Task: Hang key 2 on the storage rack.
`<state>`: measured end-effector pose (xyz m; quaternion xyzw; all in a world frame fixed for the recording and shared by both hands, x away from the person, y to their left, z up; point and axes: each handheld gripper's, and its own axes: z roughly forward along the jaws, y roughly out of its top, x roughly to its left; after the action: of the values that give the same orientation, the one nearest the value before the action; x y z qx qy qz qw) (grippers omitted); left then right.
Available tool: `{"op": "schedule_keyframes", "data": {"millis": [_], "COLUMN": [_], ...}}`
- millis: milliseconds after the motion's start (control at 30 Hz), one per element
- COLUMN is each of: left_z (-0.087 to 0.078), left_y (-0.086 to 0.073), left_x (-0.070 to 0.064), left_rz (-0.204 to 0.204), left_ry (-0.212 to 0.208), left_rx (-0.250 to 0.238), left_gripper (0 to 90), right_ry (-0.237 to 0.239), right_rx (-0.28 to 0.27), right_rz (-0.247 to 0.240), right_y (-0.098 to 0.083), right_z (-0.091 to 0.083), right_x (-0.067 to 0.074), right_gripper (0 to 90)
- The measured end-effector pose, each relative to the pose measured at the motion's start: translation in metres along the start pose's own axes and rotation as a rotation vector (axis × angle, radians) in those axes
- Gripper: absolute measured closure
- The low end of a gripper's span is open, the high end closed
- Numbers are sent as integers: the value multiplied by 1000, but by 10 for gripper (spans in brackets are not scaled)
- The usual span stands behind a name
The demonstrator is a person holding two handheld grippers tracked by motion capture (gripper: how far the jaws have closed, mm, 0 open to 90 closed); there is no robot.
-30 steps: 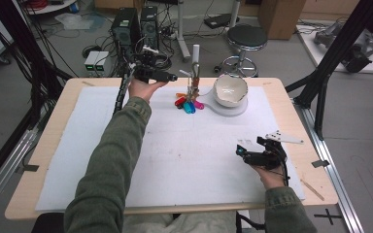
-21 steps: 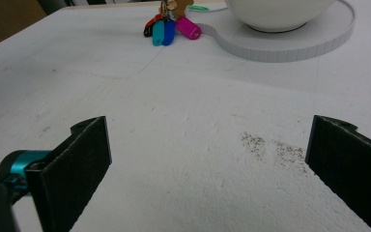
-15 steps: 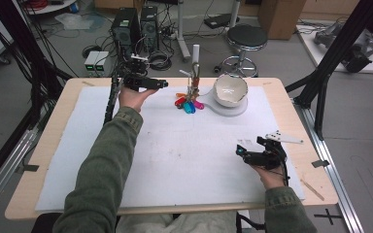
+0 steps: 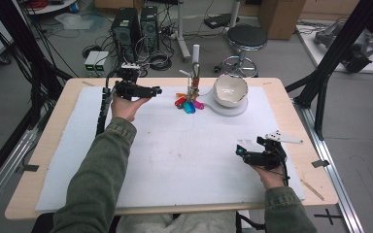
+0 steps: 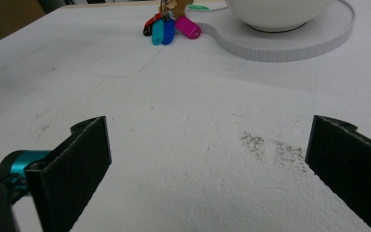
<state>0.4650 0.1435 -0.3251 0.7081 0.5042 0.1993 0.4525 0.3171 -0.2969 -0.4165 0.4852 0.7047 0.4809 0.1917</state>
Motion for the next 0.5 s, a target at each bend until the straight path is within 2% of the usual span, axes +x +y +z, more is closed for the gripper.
{"op": "schedule_keyframes", "data": {"millis": [233, 500], "left_z": [-9, -25], "left_y": [-16, -26], "left_x": [4, 5], "left_rz": [5, 42], "left_ry": [25, 47], "left_rx": [8, 13], "left_gripper": [16, 16], "right_ry": [-2, -9], "right_rx": [0, 0], "right_rz": [0, -3], "right_y": [0, 0], "right_z": [0, 0], "right_x": [0, 0], "right_gripper": [15, 14]}}
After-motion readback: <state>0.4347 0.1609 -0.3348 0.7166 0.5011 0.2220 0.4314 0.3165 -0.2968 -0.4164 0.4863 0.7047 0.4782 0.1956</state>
